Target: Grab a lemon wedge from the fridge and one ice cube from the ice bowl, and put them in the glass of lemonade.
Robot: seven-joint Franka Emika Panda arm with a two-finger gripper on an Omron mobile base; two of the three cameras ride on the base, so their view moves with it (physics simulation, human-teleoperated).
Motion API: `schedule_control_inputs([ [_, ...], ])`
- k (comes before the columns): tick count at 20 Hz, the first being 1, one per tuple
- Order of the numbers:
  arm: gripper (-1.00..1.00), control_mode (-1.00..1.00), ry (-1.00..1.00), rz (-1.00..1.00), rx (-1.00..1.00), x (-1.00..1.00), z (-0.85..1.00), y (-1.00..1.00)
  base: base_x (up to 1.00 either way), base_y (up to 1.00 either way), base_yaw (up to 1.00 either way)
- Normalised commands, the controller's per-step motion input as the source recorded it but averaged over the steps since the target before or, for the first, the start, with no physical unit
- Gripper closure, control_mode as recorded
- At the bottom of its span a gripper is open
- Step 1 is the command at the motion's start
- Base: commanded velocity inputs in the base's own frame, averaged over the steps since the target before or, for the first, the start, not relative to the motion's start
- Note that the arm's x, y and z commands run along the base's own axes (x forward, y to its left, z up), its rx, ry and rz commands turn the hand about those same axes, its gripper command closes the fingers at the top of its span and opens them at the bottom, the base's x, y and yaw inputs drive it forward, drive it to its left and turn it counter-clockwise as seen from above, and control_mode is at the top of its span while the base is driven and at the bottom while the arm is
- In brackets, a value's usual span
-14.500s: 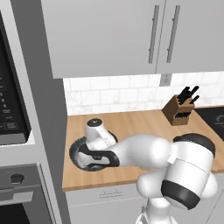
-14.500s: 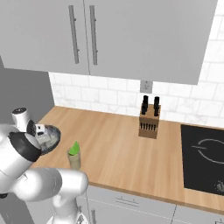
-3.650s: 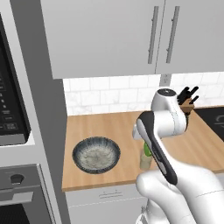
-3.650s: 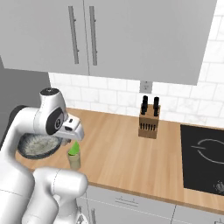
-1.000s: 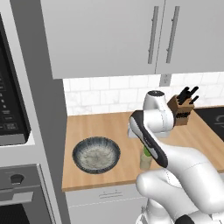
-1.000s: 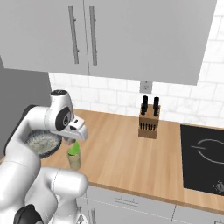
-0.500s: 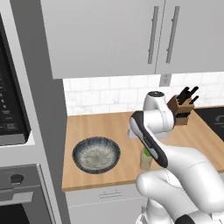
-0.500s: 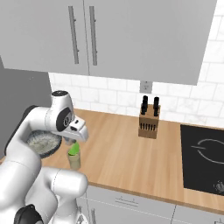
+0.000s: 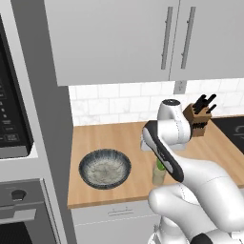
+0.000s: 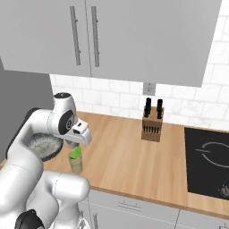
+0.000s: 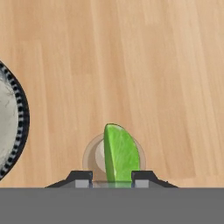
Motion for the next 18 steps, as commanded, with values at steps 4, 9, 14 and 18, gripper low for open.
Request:
schedule_control_inputs([
  [4,-1.00,-1.00,0.00,0.00,0.00,0.00,0.00,0.00,0.00,0.00,0.00],
  [9,-1.00,-1.00,0.00,0.00,0.00,0.00,0.00,0.00,0.00,0.00,0.00],
  [14,-1.00,-1.00,0.00,0.00,0.00,0.00,0.00,0.00,0.00,0.00,0.00],
  [18,-1.00,-1.00,0.00,0.00,0.00,-0.01,0.00,0.00,0.00,0.00,0.00],
])
